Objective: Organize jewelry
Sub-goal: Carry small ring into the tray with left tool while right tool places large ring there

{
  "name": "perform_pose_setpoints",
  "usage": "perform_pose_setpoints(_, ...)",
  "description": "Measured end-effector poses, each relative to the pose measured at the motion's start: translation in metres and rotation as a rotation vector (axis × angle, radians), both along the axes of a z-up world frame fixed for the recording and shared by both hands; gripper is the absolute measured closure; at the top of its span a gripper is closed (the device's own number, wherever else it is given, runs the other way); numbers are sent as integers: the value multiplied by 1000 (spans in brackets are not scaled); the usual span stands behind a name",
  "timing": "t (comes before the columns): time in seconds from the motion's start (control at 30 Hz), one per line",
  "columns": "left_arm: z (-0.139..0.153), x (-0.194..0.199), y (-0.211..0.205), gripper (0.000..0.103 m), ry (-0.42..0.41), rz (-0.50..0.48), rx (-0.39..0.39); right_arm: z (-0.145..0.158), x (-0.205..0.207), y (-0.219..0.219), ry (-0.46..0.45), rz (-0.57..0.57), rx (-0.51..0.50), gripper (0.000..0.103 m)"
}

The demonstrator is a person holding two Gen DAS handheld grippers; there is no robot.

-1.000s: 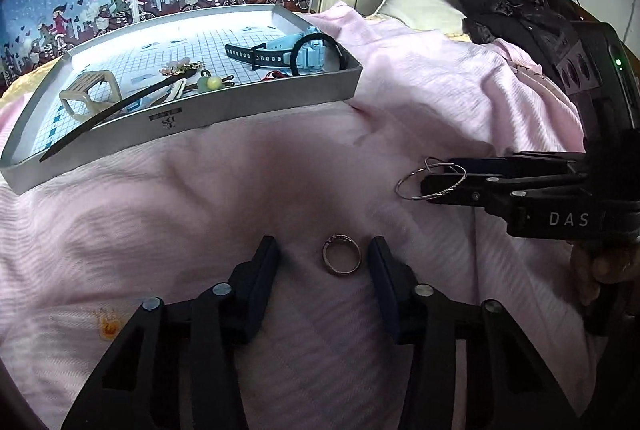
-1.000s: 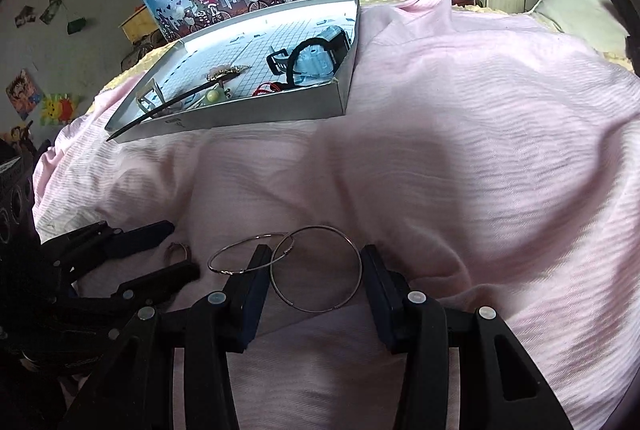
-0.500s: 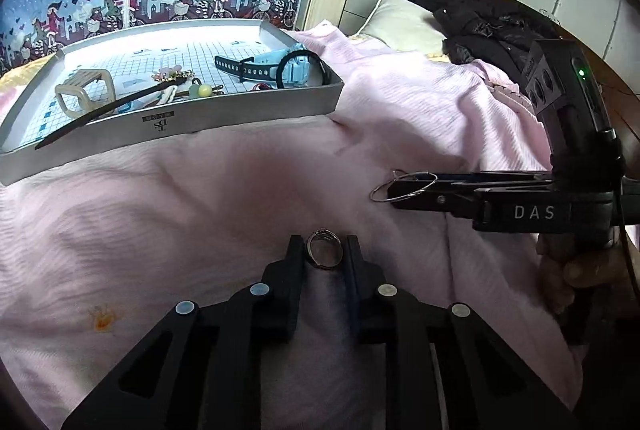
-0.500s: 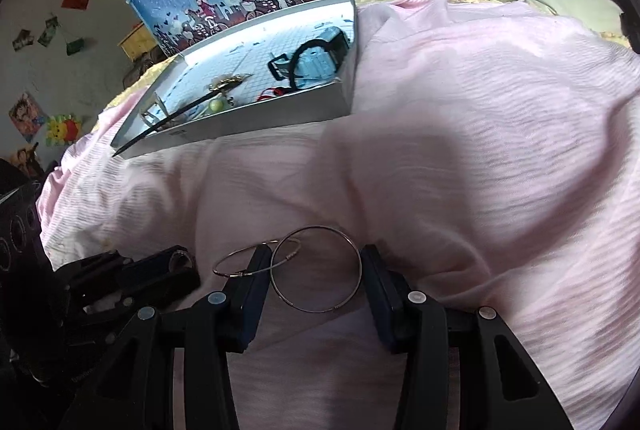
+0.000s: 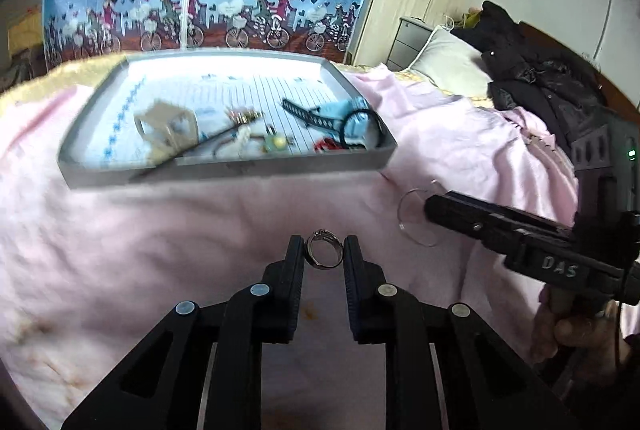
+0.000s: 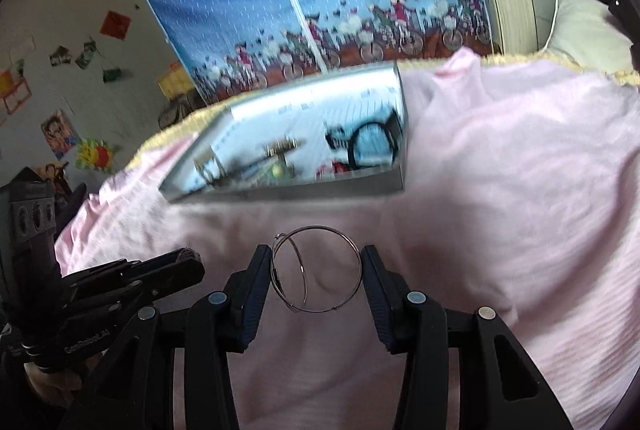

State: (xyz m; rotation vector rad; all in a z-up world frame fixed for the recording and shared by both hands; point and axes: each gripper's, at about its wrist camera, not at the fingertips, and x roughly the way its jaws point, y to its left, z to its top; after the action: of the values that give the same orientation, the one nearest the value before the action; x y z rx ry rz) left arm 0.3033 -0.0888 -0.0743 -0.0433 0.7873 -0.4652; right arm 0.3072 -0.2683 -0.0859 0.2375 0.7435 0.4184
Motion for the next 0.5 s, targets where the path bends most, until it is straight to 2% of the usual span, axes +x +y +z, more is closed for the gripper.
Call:
perform_pose_setpoints(0.13,13,19,-4,87,-49,23,39,7,16,-3,-47,-38,66,60)
perform_pose_setpoints(0.33,21,59,-2,87,-136,80,42,10,54,-2,-102,-53,95,60)
perform_pose_setpoints(0.5,10,102,5,87,-105,146,55,1,92,6,-103,-50,71,60)
